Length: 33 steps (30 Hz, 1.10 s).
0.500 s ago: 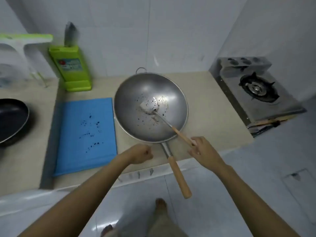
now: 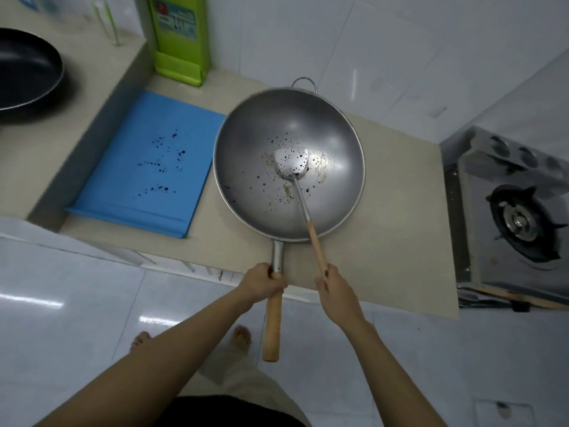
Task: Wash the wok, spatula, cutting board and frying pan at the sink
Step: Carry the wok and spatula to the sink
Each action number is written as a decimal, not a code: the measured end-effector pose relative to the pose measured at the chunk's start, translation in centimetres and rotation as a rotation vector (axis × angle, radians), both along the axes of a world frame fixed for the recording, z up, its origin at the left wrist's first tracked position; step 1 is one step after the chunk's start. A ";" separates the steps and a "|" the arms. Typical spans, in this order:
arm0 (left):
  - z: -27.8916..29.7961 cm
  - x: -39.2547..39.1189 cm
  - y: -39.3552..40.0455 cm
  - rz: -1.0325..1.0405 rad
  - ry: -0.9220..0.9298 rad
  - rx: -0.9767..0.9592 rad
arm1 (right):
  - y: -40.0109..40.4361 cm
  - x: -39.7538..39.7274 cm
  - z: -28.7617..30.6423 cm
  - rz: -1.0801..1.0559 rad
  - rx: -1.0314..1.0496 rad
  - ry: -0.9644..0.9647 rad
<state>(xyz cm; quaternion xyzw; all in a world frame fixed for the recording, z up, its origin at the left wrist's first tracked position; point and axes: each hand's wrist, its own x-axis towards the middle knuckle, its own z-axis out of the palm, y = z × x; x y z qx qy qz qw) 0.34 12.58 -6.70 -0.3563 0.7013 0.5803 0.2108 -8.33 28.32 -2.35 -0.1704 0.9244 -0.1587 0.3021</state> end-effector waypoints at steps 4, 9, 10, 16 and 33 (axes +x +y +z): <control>0.6 1.4 -1.7 0.077 0.005 0.047 | 0.9 -0.5 0.6 -0.014 -0.061 -0.054; 2.5 3.9 -6.9 0.142 -0.007 0.180 | 2.1 -0.9 1.2 0.080 -0.069 -0.109; 2.8 4.4 -8.2 0.115 -0.033 0.174 | 2.4 -1.0 1.3 0.075 -0.067 -0.125; 5.0 4.6 -13.6 -0.097 -0.154 -0.066 | 2.8 -1.5 1.7 -0.099 -0.131 -0.197; 13.9 9.4 -19.3 0.099 -0.102 -0.407 | -5.4 -2.6 7.1 0.105 -0.153 0.045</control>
